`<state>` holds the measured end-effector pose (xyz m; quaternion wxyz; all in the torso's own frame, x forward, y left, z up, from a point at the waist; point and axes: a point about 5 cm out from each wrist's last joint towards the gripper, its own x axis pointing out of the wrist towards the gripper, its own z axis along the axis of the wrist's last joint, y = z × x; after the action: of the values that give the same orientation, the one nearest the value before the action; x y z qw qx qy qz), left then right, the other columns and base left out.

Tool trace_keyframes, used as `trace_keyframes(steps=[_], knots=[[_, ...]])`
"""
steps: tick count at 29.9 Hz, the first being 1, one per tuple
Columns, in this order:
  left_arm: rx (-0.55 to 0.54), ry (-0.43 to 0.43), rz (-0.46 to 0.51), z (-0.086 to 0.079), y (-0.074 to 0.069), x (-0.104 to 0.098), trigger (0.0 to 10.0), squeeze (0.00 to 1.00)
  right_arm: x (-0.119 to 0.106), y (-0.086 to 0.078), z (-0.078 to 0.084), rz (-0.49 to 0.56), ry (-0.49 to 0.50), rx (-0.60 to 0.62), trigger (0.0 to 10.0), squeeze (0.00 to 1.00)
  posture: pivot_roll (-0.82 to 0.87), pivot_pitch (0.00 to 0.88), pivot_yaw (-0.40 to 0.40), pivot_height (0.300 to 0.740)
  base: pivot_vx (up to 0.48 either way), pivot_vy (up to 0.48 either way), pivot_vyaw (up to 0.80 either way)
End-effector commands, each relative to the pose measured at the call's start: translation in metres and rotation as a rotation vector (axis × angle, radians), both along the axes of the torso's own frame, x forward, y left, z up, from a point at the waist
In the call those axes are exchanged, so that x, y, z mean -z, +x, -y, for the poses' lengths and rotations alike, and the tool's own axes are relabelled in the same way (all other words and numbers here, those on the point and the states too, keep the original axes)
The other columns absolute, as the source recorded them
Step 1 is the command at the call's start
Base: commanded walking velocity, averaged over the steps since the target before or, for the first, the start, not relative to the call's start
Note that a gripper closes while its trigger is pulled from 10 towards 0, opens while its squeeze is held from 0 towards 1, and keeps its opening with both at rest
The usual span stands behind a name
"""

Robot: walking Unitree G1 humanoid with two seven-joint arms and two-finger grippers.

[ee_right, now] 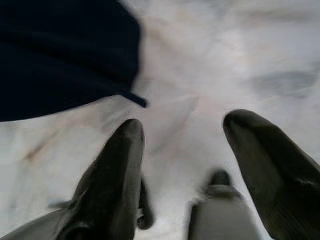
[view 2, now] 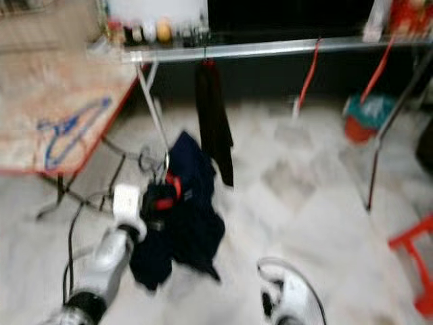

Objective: Hang hanger

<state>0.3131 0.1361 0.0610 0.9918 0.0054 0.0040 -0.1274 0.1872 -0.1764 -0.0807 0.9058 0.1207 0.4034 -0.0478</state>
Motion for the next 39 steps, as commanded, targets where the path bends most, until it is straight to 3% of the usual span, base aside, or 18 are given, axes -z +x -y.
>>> trace_keyframes(steps=[1, 12, 16, 24, 31, 32, 33, 35, 39], knots=[[0.061, -0.015, 0.045, 0.007, 0.003, -0.011, 10.0, 0.0, -0.002, 0.001, 0.006, 0.021, -0.022, -0.006, 10.0, 0.0, -0.01, 0.002, 0.068, 0.74, 0.0, 0.0, 0.0], [0.389, 0.15, 0.055, 0.025, -0.002, -0.018, 10.0, 0.0, -0.008, 0.007, 0.009, 0.106, -0.091, -0.072, 10.0, 0.0, -0.01, 0.004, 0.062, 0.74, 0.0, 0.0, 0.0], [0.445, 0.179, 0.046, 0.028, -0.005, -0.017, 10.0, 0.0, -0.01, 0.008, 0.01, 0.125, -0.099, -0.068, 10.0, 0.0, -0.01, 0.003, 0.064, 0.74, 0.0, 0.0, 0.0], [0.552, 0.264, 0.031, 0.029, -0.014, -0.013, 10.0, 0.0, -0.014, 0.013, 0.008, 0.176, -0.147, -0.171, 10.0, 0.0, 0.0, 0.005, 0.064, 0.74, 0.0, 0.0, 0.0], [0.567, 0.311, 0.018, 0.024, -0.013, -0.011, 10.0, 0.0, -0.02, 0.018, 0.005, 0.244, -0.174, -0.256, 10.0, 0.0, 0.0, 0.004, 0.065, 0.74, 0.0, 0.0, 0.0], [0.572, 0.324, 0.01, 0.024, -0.013, -0.009, 10.0, 0.0, -0.065, 0.063, 0.035, 0.48, -0.192, -0.279, 10.0, 0.0, -0.01, 0.003, 0.065, 0.74, 0.0, 0.0, 0.0], [0.572, 0.324, 0.01, 0.024, -0.013, -0.009, 10.0, 0.0, -0.065, 0.063, 0.035, 0.48, -0.192, -0.279, 10.0, 0.0, -0.01, 0.003, 0.065, 0.74, 0.0, 0.0, 0.0], [0.584, 0.323, 0.001, 0.027, -0.015, -0.006, 10.0, 0.0, -0.095, 0.082, 0.05, 0.626, -0.182, -0.338, 10.0, 0.0, -0.01, 0.002, 0.066, 0.74, 0.0, 0.0, 0.0], [0.589, 0.32, -0.009, 0.027, -0.016, -0.004, 10.0, 0.0, -0.102, 0.081, 0.049, 0.674, -0.146, -0.436, 10.0, 0.0, -0.01, 0.003, 0.065, 0.74, 0.0, 0.0, 0.0]])
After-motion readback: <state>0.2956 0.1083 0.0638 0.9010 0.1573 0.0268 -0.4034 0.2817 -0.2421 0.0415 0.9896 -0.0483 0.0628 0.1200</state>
